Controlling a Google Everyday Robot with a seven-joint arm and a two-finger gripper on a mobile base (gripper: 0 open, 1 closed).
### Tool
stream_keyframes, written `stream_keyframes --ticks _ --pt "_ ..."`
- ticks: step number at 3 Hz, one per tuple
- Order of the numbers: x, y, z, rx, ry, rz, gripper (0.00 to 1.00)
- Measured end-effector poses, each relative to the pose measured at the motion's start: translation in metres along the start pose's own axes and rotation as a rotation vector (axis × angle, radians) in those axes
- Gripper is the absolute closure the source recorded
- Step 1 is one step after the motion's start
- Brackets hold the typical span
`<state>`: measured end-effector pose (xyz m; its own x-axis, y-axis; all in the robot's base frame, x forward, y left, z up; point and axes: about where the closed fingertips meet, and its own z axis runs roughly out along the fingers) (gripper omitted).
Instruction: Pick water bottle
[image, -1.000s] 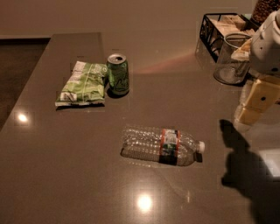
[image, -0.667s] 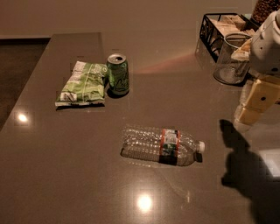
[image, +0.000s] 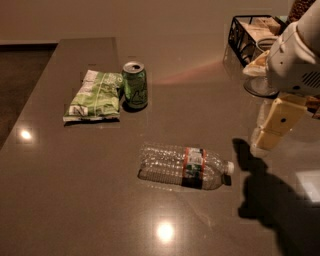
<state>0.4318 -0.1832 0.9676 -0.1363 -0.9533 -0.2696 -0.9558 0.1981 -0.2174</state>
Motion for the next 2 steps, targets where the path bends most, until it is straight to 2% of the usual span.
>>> stream_keyframes --ticks 1,2 --pt "-0.019 0.016 0.018 -0.051 -0.027 -0.045 0.0" --pt "-0.036 0.032 0.039 -0.1 -0.031 -0.062 0.0"
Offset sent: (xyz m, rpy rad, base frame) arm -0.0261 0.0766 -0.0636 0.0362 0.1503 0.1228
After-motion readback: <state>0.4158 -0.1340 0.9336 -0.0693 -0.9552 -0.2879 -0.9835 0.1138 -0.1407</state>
